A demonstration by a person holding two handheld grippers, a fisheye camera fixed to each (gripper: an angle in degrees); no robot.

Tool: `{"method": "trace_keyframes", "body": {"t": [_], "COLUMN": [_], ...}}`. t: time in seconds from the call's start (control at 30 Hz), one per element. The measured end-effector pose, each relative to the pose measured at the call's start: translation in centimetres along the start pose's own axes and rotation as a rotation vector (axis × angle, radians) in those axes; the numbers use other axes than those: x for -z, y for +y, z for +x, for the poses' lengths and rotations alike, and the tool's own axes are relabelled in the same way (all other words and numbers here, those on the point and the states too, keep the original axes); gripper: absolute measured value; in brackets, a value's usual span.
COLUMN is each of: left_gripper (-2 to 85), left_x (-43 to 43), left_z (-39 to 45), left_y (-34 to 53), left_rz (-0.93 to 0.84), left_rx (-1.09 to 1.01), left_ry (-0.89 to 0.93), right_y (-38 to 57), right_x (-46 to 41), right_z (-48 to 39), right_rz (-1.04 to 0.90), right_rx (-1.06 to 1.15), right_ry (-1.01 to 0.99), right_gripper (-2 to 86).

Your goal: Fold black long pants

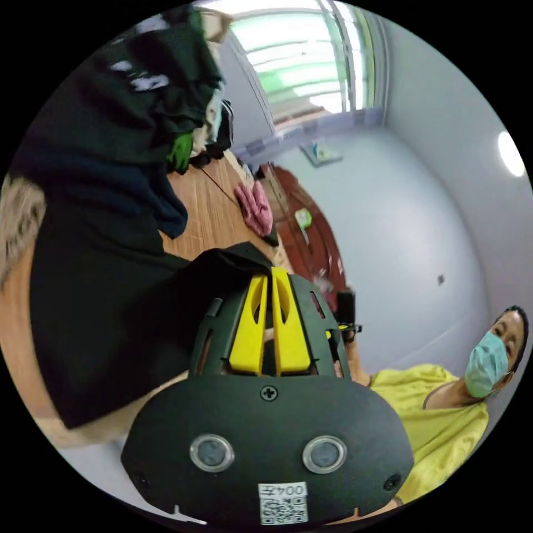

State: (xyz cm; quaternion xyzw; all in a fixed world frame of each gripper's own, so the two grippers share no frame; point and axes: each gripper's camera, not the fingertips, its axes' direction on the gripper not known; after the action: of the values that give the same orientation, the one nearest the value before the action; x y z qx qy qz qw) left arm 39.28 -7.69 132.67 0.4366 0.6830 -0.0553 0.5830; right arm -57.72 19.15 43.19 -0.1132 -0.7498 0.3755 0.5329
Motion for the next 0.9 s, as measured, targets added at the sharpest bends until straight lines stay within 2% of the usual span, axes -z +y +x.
{"method": "trace_keyframes", "body": {"t": [0.13,0.2,0.43,0.6,0.67,0.9], "left_gripper": [2.6,2.6,2.5,3.2,3.6,6.7], "left_x": [0.2,0.0,-1.6,-3.6,-4.6,-4.2], "left_z": [4.4,5.1,4.9,4.9,4.9,9.4], "left_y": [-6.3,-7.9,-10.2,-10.2,-10.1,-10.8], "left_rz": [-0.304,-0.394,-0.571,-0.604,-0.612,-0.387], "left_rx": [-0.184,-0.216,-0.228,-0.188,-0.135,-0.024], "left_ry": [-0.255,-0.335,-0.623,-0.817,-0.859,-0.835], "right_y": [-0.9,-1.4,-3.7,-5.1,-5.5,-5.9], "right_x": [-3.0,-4.9,-12.1,-14.8,-15.6,-11.5], "right_z": [-1.3,-1.4,1.3,4.5,5.8,4.9], "right_rz": [0.052,0.047,-0.021,-0.158,-0.286,-0.354], "right_rx": [0.044,0.056,-0.020,-0.116,-0.153,-0.073], "right_ry": [0.075,0.105,0.145,0.199,0.188,0.020], "right_gripper": [-0.2,-0.1,0.8,2.3,3.6,8.9]}}
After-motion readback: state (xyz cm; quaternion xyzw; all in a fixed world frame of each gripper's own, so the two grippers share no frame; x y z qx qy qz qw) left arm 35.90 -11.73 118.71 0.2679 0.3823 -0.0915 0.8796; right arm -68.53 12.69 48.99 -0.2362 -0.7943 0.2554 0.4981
